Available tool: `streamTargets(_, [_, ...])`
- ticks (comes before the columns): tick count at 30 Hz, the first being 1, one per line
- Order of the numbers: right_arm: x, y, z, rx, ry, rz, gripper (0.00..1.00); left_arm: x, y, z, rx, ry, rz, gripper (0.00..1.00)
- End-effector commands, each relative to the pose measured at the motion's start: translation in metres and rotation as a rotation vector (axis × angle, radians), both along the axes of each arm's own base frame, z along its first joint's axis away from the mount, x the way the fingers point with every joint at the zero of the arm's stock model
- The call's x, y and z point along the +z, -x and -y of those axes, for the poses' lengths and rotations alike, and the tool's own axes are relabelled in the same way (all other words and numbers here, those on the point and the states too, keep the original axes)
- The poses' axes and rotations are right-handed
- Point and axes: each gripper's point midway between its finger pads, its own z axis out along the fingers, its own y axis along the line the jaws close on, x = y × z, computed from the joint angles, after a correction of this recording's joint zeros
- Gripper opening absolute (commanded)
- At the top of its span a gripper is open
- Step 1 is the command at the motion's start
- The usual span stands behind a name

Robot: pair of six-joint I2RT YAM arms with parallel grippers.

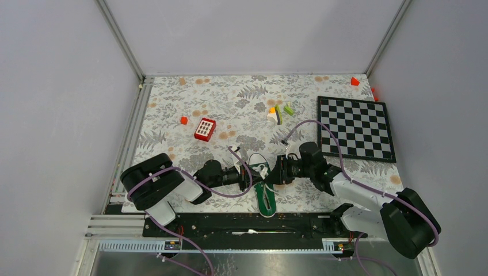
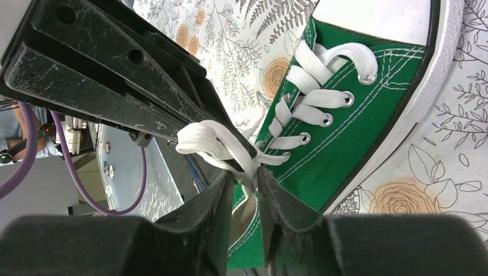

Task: Tie the shoes
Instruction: Cross the shoelace with the shoelace.

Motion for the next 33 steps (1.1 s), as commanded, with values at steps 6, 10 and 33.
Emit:
streamTargets(6, [0.027, -0.016, -0.007, -0.007, -0.062, 0.102, 0.2, 0.028, 0.001, 0.005, -0.022, 0.082, 0.084, 0.0])
streamTargets(10, [0.027, -0.017, -0.006, -0.02, -0.066, 0.103, 0.13, 0.027, 0.001, 0.005, -0.024, 0.08, 0.079, 0.0])
streamTargets(33, [0.03, -0.028, -0.007, -0.101, -0.099, 0.103, 0.31, 0.017, 0.008, -0.001, -0.032, 0.065, 0.056, 0.0])
